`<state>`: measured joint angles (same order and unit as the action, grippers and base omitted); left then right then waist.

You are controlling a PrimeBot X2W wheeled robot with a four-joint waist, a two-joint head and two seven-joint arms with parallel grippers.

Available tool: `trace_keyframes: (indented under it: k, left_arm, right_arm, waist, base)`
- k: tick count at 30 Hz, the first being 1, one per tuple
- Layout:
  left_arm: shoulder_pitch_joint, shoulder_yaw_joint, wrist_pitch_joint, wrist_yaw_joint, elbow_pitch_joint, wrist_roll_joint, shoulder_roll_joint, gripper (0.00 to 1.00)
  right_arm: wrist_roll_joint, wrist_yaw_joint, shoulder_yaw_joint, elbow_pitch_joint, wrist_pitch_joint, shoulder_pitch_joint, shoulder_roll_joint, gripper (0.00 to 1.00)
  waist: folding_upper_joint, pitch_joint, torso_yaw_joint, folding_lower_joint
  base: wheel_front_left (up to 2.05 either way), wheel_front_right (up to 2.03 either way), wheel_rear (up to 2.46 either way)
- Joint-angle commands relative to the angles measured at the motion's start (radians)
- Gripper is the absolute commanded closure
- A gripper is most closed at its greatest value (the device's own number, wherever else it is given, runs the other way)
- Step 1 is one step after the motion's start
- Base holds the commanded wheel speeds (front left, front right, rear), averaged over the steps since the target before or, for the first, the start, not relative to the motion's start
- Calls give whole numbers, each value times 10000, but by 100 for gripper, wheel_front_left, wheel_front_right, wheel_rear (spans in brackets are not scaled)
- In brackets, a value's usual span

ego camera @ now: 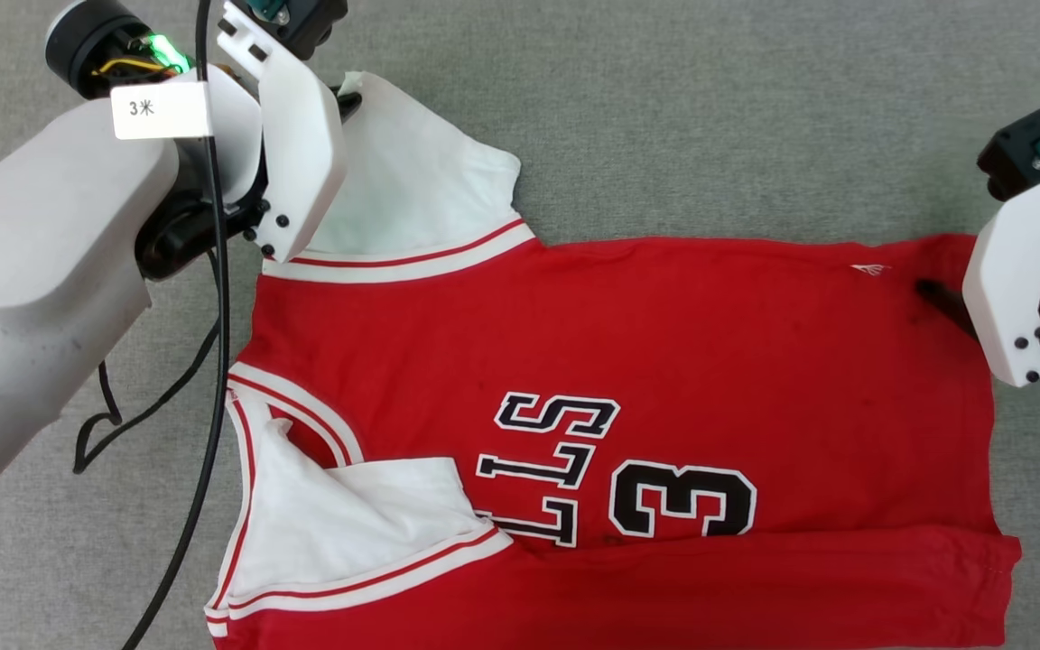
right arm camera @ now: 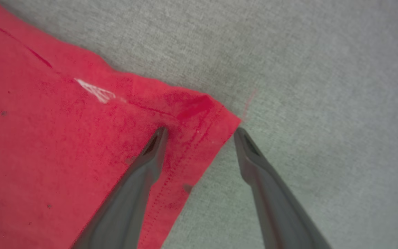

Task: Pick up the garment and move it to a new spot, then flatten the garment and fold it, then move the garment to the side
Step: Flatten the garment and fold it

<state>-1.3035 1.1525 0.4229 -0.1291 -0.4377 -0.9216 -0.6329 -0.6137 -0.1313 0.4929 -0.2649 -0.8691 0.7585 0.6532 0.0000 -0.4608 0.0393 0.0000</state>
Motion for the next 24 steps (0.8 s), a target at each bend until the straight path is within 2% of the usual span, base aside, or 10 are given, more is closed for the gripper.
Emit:
trace_keyframes:
  k: [1,9,10,11,17,24]
  left_arm:
    - [-163,12,-68,-5,31,21,-7,100]
    - [-345,206,-326,-5,-9,-105,-42,100]
    - [-339,234,-338,-5,-35,-127,-47,100]
    - [-321,270,-386,-5,-57,-151,-59,100]
    - [-66,477,-704,-6,-187,-376,-104,100]
    - [730,629,-1228,-6,-102,-701,-384,100]
  right_arm:
    - [97,12,194,-191,70,169,-93,0]
    - [-488,-8,1663,-1237,184,3,-342,0]
    - [-555,-8,1767,-1281,308,64,-349,54]
    - [-578,-8,1824,-1332,513,152,-332,100]
    - [-852,10,1687,-1658,1889,508,-149,100]
    - [-1139,12,1798,-1502,3437,-88,158,100]
  waist:
    - [0,-119,-79,0]
    - [0,-257,-144,0]
    - [0,-234,-134,0]
    - [0,-195,-120,0]
    - [0,372,-79,0]
    - [0,1485,-88,0]
  base:
    - [0,0,0]
    - [0,0,0]
    - [0,0,0]
    - [0,0,0]
    - [0,0,0]
    - [0,0,0]
